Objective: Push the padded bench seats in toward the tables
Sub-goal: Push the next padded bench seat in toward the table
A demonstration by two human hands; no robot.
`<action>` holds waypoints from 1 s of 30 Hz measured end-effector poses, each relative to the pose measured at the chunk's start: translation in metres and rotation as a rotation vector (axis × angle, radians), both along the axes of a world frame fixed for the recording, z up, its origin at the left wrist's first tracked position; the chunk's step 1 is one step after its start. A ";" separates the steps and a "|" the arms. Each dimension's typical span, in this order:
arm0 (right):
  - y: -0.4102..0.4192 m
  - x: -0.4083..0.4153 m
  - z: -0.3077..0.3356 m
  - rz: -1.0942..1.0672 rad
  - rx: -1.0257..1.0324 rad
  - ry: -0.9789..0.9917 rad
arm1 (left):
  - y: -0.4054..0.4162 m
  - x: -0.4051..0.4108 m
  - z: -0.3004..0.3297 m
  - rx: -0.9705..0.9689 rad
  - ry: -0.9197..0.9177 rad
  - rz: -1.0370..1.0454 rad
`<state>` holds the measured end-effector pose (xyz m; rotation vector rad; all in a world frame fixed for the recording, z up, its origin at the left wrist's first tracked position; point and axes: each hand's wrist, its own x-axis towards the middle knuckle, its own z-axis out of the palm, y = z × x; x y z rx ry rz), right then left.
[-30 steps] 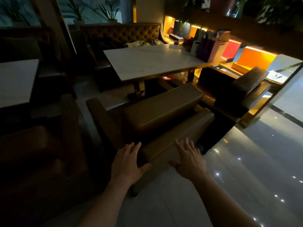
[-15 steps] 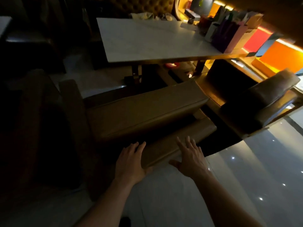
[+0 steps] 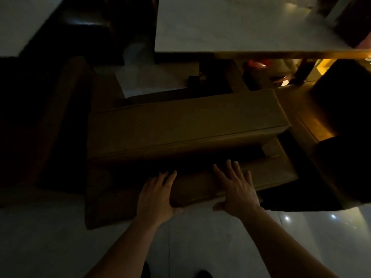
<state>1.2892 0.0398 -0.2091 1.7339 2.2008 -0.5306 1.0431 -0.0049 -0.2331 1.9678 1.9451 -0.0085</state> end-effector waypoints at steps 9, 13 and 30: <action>0.001 -0.005 -0.017 0.015 0.056 -0.039 | -0.001 -0.005 -0.007 0.067 0.014 -0.037; 0.005 -0.013 -0.008 -0.008 0.017 -0.061 | 0.001 -0.009 -0.010 0.065 -0.018 -0.054; 0.016 -0.071 -0.023 -0.061 0.028 -0.038 | 0.028 -0.075 -0.014 0.087 -0.062 -0.080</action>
